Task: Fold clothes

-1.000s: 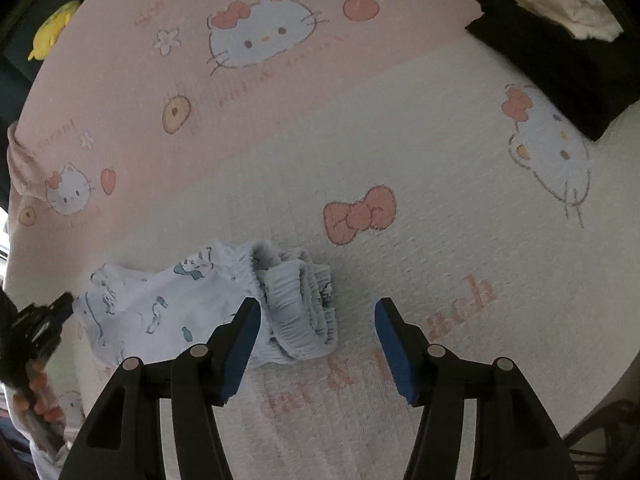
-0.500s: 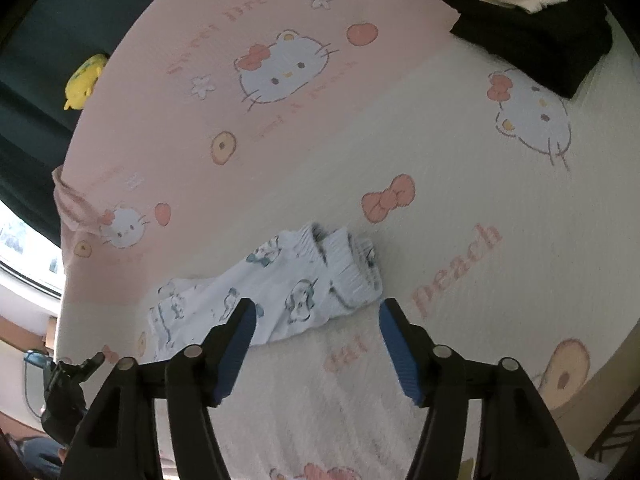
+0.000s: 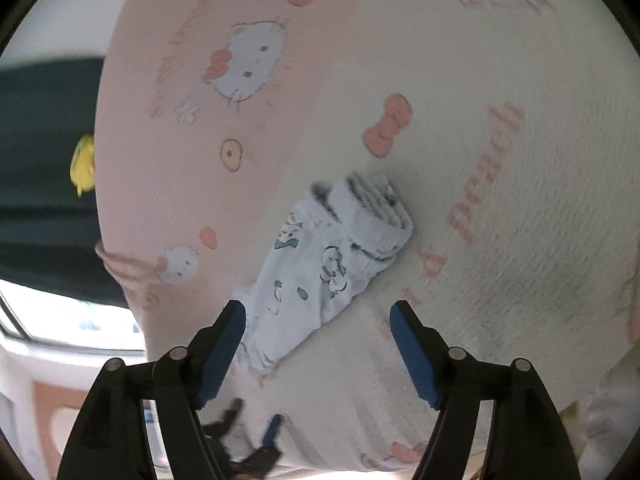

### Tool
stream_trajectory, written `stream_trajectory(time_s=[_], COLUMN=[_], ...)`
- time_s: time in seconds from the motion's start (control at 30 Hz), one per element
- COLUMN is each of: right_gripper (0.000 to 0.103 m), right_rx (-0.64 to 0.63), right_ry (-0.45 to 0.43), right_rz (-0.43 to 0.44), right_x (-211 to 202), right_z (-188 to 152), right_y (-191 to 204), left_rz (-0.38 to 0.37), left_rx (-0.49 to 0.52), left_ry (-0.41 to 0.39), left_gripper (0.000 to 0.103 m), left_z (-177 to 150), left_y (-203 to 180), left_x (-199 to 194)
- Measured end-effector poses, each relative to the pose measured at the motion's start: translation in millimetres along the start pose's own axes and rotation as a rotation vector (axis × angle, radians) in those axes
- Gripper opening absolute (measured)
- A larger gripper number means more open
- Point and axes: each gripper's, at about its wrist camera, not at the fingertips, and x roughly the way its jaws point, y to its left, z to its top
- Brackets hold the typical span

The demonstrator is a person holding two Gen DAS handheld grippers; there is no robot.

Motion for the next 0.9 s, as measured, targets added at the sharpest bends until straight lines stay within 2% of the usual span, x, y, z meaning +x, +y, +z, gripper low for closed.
stream_trajectory(time_s=[0.2,0.33,0.53,0.7,0.9], right_gripper=[0.074,0.074,0.074,0.075,0.074], right_rx=[0.113,0.095,0.07,0.062,0.021], right_ry=[-0.005,0.012,0.042,0.032,-0.001], right_rz=[0.0,0.01,0.019,0.025,0.039], right_x=[19,24,42,51,65], right_z=[8,7,6,10,23], right_y=[-16,-12,-6,3,14], left_rz=[-0.001,-0.001,-0.041,-0.078,-0.069], left_rx=[0.034,0.033,0.06,0.044,0.041], left_ry=[-0.02,-0.035,-0.057,-0.044,-0.064], left_gripper=[0.068,0.068,0.067,0.068,0.068], left_z=[3,5,7,15,23], left_y=[-15,-18,-19,-18,-28], left_x=[15,26,35,40,52])
